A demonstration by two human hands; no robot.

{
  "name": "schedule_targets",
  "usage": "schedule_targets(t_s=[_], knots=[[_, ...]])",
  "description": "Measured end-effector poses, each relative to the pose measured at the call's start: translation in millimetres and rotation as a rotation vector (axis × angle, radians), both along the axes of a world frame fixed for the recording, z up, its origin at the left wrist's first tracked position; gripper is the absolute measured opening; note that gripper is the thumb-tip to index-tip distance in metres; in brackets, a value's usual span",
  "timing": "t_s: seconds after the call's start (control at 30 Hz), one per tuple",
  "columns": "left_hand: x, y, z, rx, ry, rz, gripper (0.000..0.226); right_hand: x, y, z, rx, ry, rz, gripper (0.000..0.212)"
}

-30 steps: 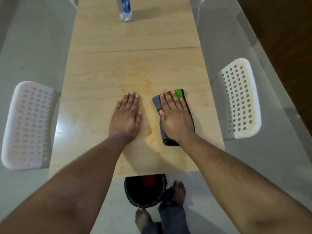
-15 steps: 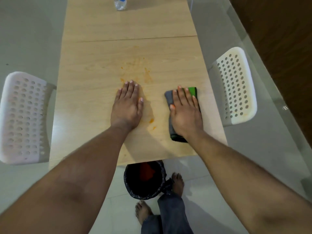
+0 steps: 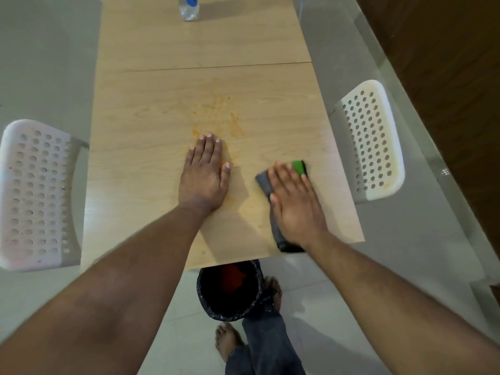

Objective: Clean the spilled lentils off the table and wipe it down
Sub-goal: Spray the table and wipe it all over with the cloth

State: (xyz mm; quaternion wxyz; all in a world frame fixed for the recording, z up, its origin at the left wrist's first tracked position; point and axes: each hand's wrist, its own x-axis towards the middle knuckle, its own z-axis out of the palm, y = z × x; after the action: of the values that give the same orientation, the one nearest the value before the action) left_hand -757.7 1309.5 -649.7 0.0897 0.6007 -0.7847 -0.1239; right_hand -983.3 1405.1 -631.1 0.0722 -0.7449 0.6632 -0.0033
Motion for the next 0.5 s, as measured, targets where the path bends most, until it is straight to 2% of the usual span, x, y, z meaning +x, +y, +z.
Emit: schedule_targets(t_s=[0.1, 0.23, 0.33, 0.5], knots=[[2, -8, -1, 0.026, 0.013, 0.003, 0.071, 16, -68, 4, -0.035, -0.011, -0.108, 0.061], [17, -48, -2, 0.017, 0.012, 0.052, 0.073, 65, -132, 3, -0.045, -0.026, -0.060, 0.062], [30, -84, 0, 0.027, -0.037, 0.068, 0.073, 73, -120, -1, -0.043, -0.019, 0.054, 0.063], [34, -117, 6, 0.023, -0.052, 0.030, 0.073, 29, -88, 1, 0.016, -0.005, 0.158, 0.064]])
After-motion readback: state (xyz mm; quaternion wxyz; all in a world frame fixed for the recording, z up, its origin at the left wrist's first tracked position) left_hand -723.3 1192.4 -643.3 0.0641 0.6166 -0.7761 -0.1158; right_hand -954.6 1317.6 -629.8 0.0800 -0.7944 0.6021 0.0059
